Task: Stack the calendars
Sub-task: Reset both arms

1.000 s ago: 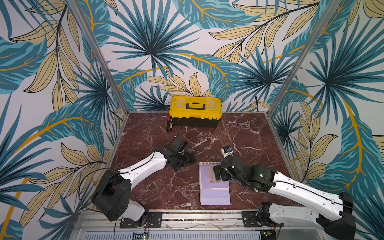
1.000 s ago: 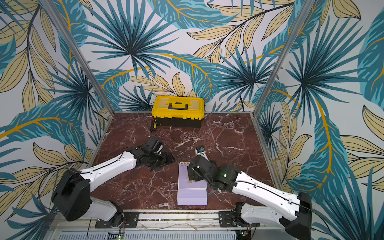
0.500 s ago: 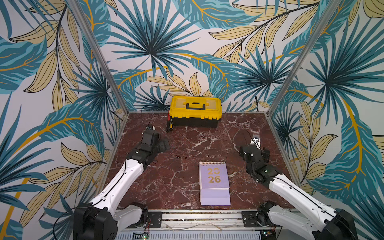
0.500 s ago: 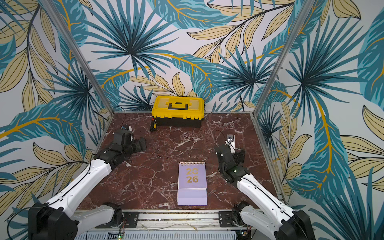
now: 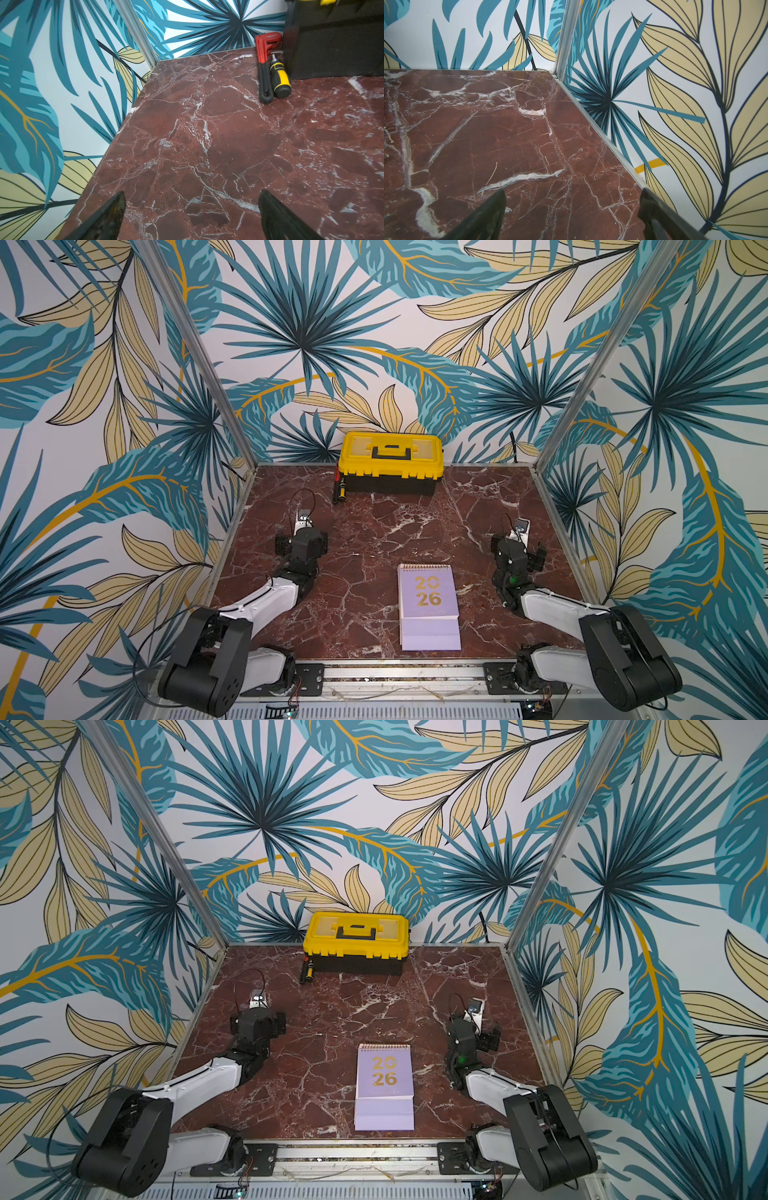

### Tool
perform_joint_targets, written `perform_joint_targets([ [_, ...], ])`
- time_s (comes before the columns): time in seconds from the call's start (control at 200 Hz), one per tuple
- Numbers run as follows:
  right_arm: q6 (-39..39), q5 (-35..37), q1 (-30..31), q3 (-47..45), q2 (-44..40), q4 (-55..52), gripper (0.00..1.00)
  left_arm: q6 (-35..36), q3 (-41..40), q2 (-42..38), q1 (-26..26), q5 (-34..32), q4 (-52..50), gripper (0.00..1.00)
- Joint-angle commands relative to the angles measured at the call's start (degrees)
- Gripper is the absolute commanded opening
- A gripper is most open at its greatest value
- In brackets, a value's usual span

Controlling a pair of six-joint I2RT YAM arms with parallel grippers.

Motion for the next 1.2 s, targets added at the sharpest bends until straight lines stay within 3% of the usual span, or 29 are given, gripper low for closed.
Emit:
perform_joint_targets([
  [0.0,-2.79,-3.32,-1.71,-1.15,0.89,10.22,0.99,6.26,-3.72,4.23,0.62,-1.13,23.85,0.99],
  [0.085,-2.31,-5.27,-3.03,-0.96,0.44,8.93,0.99,5.98,-3.49,6.98,2.24,3.57,26.96,1.00],
  [0.155,-1.22,-5.80,-3.46,-0.89,-0.11,7.95,0.99,5.43,-3.24,9.56,2.94,2.81,28.87,1.00],
  [0.22,0.04,-11.28,-3.46,-1.50,-2.48,4.97,0.99,3.86,-4.27,8.67,3.95,3.87,28.98,1.00],
  [0.315,3.07,-17.09,-3.79,-2.69,-4.16,5.66,0.99,2.46,-5.87,7.59,7.72,14.07,29.26,1.00],
  [0.421,2.21,-17.26,-3.83,-3.65,1.32,13.59,0.99,1.50,-6.52,11.12,11.10,22.86,32.89,0.99],
  [0.536,-0.54,-19.28,-3.97,-3.74,9.01,23.38,0.99,1.79,-5.48,12.27,11.16,22.53,32.89,0.99],
  [0.656,2.68,-24.76,-6.01,-4.36,7.24,18.93,1.00,-0.93,-4.62,13.06,11.21,15.54,32.61,0.99],
  [0.756,-0.01,-24.46,-6.28,-4.86,13.97,29.75,1.00,-1.40,-4.00,13.81,11.38,14.70,32.57,1.00],
  [0.926,3.17,-22.70,-6.83,2.56,10.75,10.61,1.00,-1.41,-3.78,13.80,11.43,14.69,32.16,1.00],
  [1.197,4.07,-23.96,-8.10,3.03,10.49,9.20,1.00,-1.47,-3.80,13.76,11.43,14.69,32.16,1.00],
])
